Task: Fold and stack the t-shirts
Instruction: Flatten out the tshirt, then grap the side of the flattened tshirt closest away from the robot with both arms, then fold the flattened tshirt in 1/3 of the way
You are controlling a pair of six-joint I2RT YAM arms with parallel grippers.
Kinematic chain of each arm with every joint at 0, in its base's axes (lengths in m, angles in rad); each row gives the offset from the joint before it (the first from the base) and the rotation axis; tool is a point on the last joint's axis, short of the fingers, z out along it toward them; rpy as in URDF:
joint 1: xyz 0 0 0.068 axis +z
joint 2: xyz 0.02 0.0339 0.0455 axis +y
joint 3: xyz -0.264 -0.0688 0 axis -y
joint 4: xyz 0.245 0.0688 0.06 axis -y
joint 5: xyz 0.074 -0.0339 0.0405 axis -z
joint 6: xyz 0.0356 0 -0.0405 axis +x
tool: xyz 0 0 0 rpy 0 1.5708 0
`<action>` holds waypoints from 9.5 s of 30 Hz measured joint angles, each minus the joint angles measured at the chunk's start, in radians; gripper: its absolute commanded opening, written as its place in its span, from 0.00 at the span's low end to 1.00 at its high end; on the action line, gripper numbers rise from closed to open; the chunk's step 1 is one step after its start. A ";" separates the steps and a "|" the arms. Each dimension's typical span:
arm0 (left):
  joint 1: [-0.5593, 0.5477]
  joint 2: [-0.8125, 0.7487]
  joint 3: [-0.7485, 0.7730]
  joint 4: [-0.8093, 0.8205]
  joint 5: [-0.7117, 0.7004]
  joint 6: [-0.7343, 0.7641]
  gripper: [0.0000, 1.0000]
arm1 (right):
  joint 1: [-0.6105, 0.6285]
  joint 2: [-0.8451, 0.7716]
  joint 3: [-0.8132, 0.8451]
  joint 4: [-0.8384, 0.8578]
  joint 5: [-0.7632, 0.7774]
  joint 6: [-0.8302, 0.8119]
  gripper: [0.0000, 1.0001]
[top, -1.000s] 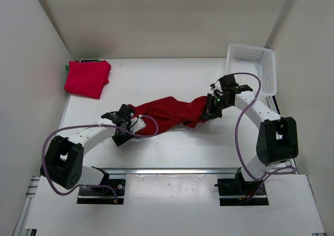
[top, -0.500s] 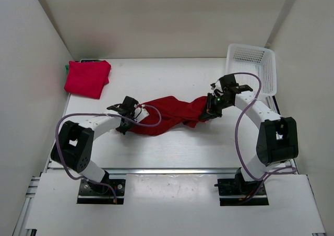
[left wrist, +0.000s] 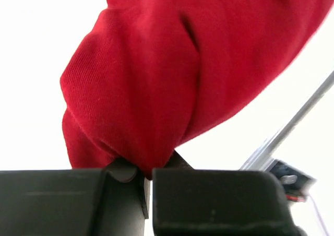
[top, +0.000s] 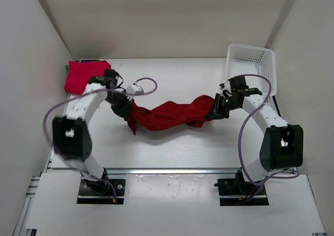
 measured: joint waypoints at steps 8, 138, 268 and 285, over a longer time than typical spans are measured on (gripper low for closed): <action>0.146 0.633 0.361 -0.019 0.139 -0.292 0.99 | 0.061 0.109 0.131 -0.043 0.011 -0.045 0.01; -0.044 -0.535 -0.815 0.463 -0.418 -0.209 0.00 | 0.623 0.512 0.378 -0.145 0.545 -0.122 0.48; 0.251 0.219 -0.192 0.554 -0.641 -0.508 0.24 | 0.007 0.505 0.560 0.146 0.278 -0.129 0.37; 0.379 0.106 -0.260 0.383 -0.610 -0.552 0.71 | 0.073 0.128 0.154 0.027 0.406 -0.077 0.99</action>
